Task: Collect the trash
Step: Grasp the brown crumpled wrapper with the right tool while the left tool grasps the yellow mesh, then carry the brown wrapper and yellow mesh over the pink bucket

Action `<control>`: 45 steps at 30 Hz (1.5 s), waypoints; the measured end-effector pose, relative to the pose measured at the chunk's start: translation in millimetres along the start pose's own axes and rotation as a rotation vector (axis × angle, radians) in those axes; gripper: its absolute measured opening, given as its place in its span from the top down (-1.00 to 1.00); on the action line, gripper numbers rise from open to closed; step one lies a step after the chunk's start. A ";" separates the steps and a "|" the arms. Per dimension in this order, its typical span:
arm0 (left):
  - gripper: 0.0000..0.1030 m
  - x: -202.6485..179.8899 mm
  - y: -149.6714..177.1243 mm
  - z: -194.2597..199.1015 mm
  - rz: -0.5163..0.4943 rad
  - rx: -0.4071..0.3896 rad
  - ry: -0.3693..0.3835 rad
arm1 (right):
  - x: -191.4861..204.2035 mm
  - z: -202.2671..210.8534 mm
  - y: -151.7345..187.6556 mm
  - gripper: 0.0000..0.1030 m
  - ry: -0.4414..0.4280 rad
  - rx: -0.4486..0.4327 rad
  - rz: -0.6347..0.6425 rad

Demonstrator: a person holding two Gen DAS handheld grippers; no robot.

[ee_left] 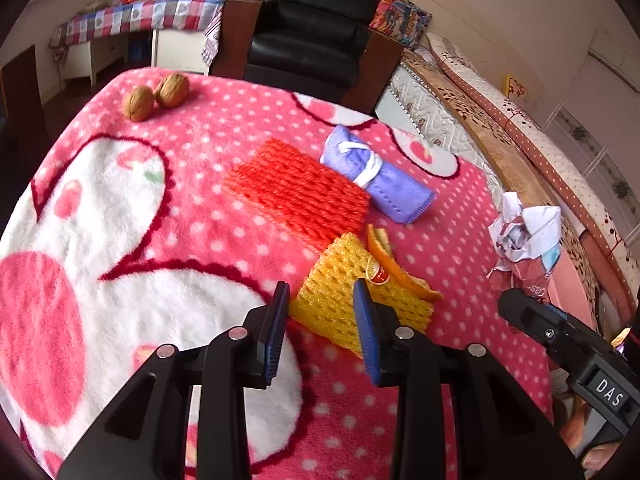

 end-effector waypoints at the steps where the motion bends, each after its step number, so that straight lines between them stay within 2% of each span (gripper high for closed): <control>1: 0.70 -3.3 -0.1 2.8 -0.015 -0.014 -0.015 | -1.6 0.0 1.6 0.42 -0.002 0.000 -0.003; 4: 0.82 -9.4 -0.5 10.4 -0.031 -0.034 -0.033 | -5.8 4.5 6.8 0.42 -0.015 -0.003 -0.013; 10: 0.85 -25.9 1.8 31.5 -0.072 -0.095 -0.048 | -9.3 19.6 12.8 0.42 -0.024 -0.030 -0.004; 15: 0.85 -42.3 -3.9 52.3 -0.088 -0.136 -0.022 | -17.9 35.1 16.5 0.42 -0.025 -0.059 -0.024; 22: 0.85 -89.8 -12.5 73.4 -0.182 -0.198 0.019 | -37.9 63.3 21.0 0.42 -0.004 -0.114 -0.066; 33: 0.85 -173.8 -6.1 74.0 -0.351 -0.246 0.080 | -92.1 103.3 31.7 0.41 0.061 -0.182 -0.166; 45: 0.85 -247.7 10.0 56.7 -0.491 -0.247 0.116 | -156.2 137.0 43.9 0.40 0.142 -0.229 -0.277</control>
Point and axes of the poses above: each gripper's, at about its wrist camera, not at the fingertips, and z roughly against the way its jaws point, x to its left, y to its underside, the point moved 4 cm from there along -z, roughly the way its jaws point, and after that the axes turned 3 degrees about x, right-handed, at the moved point
